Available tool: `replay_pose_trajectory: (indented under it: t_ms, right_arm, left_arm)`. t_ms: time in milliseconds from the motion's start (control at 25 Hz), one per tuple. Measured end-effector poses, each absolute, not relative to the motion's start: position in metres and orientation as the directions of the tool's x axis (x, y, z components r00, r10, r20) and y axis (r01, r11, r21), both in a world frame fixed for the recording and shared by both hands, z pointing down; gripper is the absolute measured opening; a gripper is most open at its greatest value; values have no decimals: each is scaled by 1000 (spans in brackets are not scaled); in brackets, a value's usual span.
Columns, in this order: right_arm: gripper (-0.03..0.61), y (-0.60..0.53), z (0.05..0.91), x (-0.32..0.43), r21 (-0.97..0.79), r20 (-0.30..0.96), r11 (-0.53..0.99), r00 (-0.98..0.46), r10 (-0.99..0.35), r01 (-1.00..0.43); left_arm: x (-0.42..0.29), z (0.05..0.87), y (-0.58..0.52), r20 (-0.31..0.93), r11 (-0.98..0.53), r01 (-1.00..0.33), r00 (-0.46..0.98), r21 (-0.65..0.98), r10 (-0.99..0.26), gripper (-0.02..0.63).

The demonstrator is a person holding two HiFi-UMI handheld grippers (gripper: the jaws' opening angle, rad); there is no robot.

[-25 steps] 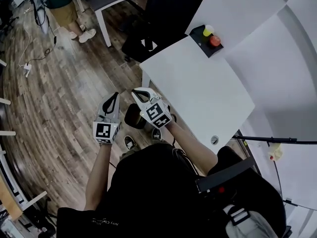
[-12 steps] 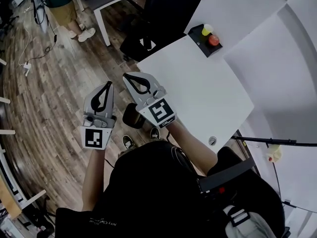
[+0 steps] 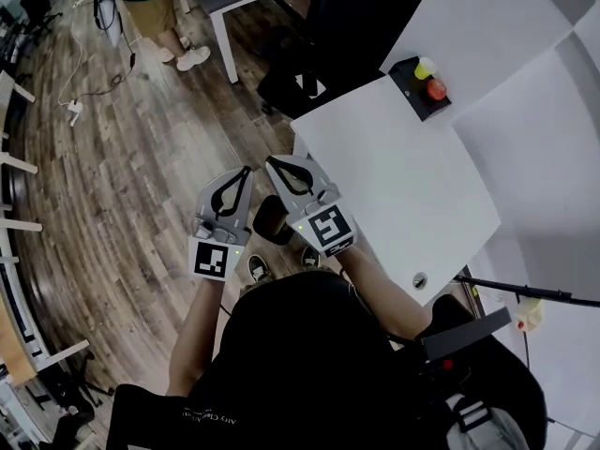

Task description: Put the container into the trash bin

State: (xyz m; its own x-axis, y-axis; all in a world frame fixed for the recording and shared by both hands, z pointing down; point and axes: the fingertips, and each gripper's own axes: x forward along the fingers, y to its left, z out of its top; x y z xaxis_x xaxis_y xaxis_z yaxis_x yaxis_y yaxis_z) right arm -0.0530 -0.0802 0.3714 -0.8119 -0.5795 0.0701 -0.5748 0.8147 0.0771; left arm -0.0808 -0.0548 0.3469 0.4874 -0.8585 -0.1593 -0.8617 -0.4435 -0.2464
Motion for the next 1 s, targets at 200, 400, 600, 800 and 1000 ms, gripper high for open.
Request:
replay_pose_trajectory:
  t_ms: [200, 400, 600, 800, 1000]
  right_arm:
    - [15, -76, 390, -61, 81, 95, 790, -784, -614, -608]
    - [15, -74, 406, -76, 79, 129, 817, -807, -576, -571]
    - [17, -73, 422, -77, 71, 167, 811, -795, -584, -581]
    - [17, -73, 429, -84, 76, 185, 827, -807, -561, -558]
    - [15, -70, 439, -90, 70, 208, 828, -804, -557, -556]
  left_arm:
    - [-99, 382, -52, -71, -419, -896, 432, -145, -899, -2]
    - [-112, 399, -53, -54, -403, -908, 410, -114, -910, -2]
    - [-113, 417, -49, -6, -391, -916, 394, -89, -919, -2]
    - [-117, 426, -53, 5, -382, -921, 383, -70, -924, -2]
    - [-124, 440, -49, 22, -384, -922, 384, -47, -923, -2]
